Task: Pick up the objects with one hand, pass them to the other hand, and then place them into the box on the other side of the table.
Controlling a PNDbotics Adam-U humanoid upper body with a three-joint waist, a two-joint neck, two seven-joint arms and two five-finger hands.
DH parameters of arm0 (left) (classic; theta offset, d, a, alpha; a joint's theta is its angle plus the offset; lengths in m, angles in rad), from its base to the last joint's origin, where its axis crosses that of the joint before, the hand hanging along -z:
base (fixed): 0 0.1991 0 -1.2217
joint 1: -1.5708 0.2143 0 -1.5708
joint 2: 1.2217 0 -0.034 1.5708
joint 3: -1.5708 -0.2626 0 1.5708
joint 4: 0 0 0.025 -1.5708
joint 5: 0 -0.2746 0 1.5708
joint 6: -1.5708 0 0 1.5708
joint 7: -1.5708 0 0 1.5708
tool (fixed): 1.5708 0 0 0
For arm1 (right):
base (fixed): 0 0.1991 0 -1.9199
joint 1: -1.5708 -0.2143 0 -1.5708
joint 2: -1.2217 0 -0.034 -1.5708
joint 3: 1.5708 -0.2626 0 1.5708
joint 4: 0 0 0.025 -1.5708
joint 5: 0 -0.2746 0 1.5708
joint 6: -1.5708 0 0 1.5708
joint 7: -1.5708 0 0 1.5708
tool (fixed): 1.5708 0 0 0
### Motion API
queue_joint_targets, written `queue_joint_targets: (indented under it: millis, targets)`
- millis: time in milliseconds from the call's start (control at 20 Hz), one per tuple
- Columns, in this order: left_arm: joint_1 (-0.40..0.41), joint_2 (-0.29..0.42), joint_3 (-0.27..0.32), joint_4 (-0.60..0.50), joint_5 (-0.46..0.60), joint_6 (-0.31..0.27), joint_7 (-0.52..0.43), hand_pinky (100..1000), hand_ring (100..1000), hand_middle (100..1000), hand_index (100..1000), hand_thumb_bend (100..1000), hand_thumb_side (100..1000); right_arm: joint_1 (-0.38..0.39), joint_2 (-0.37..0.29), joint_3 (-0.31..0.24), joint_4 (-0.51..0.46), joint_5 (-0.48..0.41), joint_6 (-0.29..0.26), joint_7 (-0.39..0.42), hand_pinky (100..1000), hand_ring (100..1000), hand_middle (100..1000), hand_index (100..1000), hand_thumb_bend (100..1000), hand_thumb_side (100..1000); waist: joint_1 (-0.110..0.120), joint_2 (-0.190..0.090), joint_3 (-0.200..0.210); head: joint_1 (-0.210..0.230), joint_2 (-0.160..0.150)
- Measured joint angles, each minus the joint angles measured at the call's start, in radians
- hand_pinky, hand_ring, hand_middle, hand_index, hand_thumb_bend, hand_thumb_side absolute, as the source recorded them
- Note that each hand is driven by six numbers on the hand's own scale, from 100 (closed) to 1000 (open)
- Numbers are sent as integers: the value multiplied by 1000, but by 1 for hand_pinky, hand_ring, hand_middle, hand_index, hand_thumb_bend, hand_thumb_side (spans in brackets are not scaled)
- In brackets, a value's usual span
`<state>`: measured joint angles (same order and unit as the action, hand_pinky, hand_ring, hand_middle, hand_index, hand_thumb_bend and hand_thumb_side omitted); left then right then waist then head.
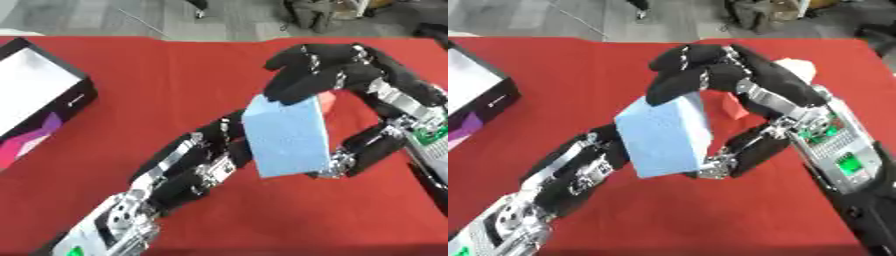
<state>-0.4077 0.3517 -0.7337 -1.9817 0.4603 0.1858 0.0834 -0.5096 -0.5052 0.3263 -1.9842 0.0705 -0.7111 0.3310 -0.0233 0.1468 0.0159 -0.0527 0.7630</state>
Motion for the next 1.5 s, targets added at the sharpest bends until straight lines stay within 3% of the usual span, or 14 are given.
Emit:
queue_joint_targets:
  millis: [350,900,1500]
  targets:
    - [4,0,11,0,16,-39,-22,1000,1000,1000,777,385,519,6,0,-18,0,9,5,-22,815,626,407,712,108,107,1,0,-1,-3,0]
    - [5,0,19,0,64,-87,-40,1000,1000,1000,785,430,574,9,0,-17,0,22,14,-30,818,624,404,710,104,111,1,0,-1,-10,0]
    - [-16,-13,11,0,85,-62,-31,1000,1000,1000,788,415,596,-1,15,6,0,29,17,-4,821,623,401,708,100,116,3,0,1,-11,1]
